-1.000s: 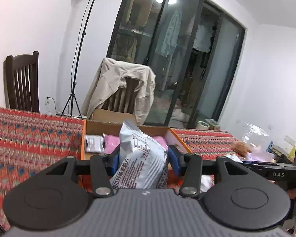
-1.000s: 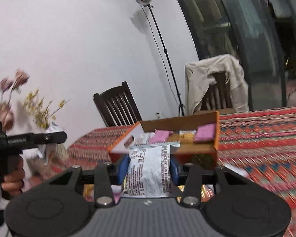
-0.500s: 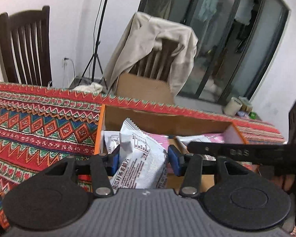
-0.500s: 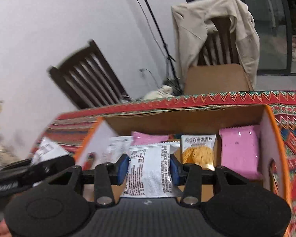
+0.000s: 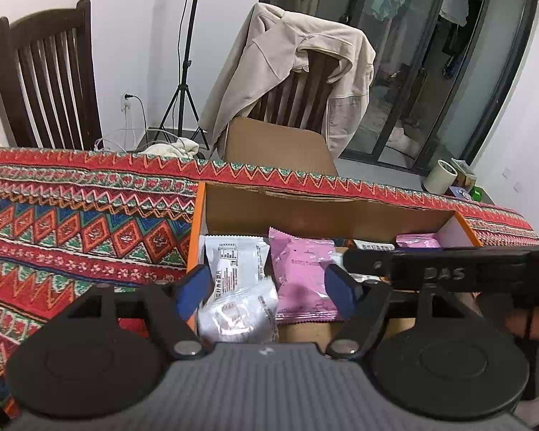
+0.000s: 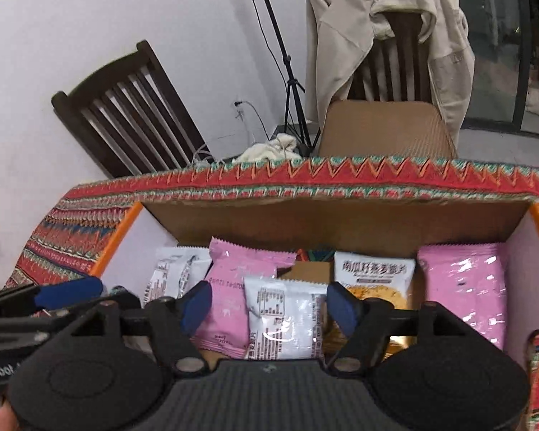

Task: Organize snacks
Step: 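Carry both white packets into the orange box and open both tools, then withdraw both tools from the box back toward the snack pile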

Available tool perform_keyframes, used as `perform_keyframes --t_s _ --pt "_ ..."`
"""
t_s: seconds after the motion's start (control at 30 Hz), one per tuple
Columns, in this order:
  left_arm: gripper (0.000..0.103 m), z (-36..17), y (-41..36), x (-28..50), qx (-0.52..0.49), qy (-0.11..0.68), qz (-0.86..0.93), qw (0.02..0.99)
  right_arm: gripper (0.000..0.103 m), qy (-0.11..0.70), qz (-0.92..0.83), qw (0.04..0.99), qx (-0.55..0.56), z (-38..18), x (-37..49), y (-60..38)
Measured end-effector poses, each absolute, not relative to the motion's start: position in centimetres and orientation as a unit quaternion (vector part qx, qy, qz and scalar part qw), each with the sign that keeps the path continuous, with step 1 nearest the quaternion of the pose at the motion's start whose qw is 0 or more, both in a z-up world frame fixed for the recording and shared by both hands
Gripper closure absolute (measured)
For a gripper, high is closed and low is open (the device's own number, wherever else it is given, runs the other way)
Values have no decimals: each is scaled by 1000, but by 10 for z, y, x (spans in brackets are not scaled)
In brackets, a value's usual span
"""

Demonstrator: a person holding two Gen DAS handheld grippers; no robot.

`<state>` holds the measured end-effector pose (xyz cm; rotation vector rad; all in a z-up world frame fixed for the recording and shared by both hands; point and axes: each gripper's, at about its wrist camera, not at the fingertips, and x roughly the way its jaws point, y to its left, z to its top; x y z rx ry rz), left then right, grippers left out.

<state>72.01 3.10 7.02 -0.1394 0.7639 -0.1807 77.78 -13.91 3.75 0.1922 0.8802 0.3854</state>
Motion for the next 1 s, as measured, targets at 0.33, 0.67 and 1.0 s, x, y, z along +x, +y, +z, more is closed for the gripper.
perform_keyframes --t_s 0.33,0.67,1.0 --pt "21 157 27 646 -48 331 -85 939 22 381 175 905 70 116 714 -181" --pt "0 233 27 491 -13 247 -75 966 10 296 166 940 -28 220 571 -236" --pt "0 227 42 339 -38 188 -95 977 0 225 196 954 -13 240 399 -302"
